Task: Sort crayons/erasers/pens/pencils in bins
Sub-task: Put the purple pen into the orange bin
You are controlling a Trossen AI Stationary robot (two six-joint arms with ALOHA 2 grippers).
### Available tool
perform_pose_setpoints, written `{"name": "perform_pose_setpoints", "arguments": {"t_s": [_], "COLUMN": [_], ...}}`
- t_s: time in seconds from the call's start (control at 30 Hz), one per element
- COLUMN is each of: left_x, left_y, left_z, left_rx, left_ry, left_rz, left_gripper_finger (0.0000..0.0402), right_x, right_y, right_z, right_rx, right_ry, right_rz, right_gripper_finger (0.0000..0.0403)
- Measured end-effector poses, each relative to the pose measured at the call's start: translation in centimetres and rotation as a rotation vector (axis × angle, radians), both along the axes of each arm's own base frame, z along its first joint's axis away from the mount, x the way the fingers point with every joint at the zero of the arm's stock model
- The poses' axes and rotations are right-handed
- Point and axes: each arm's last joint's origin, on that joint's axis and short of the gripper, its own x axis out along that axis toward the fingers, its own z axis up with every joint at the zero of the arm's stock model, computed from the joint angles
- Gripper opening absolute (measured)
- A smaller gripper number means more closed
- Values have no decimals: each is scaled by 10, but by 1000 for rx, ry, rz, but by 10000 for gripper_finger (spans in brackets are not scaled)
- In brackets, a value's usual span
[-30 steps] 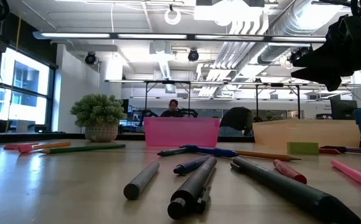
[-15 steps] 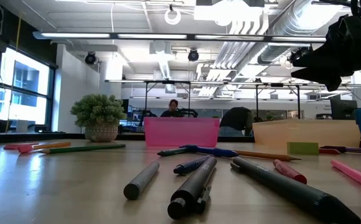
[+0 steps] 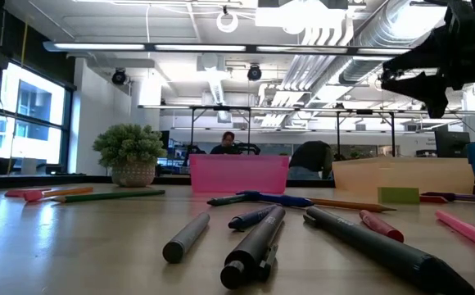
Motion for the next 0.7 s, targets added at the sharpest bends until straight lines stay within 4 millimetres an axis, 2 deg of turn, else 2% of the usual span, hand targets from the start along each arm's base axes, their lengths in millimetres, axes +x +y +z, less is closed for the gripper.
{"name": "perform_pose_setpoints", "arguments": {"t_s": [0.3,0.5,0.7], "left_x": [20,25,28], "left_y": [14,44,77], "left_z": [48,75,92], "left_rx": [18,179,385], "left_ry": [-290,-530,-646], "left_rz": [62,121,94], "left_gripper_finger": [200,200,200], "right_x": [0,0,-1], "right_y": [0,0,0], "right_z": [7,9,10], "right_rx": [186,216,330], "right_ry": [-144,-167,-225], "right_rz": [4,7,13], "right_gripper_finger": [193,193,193]}}
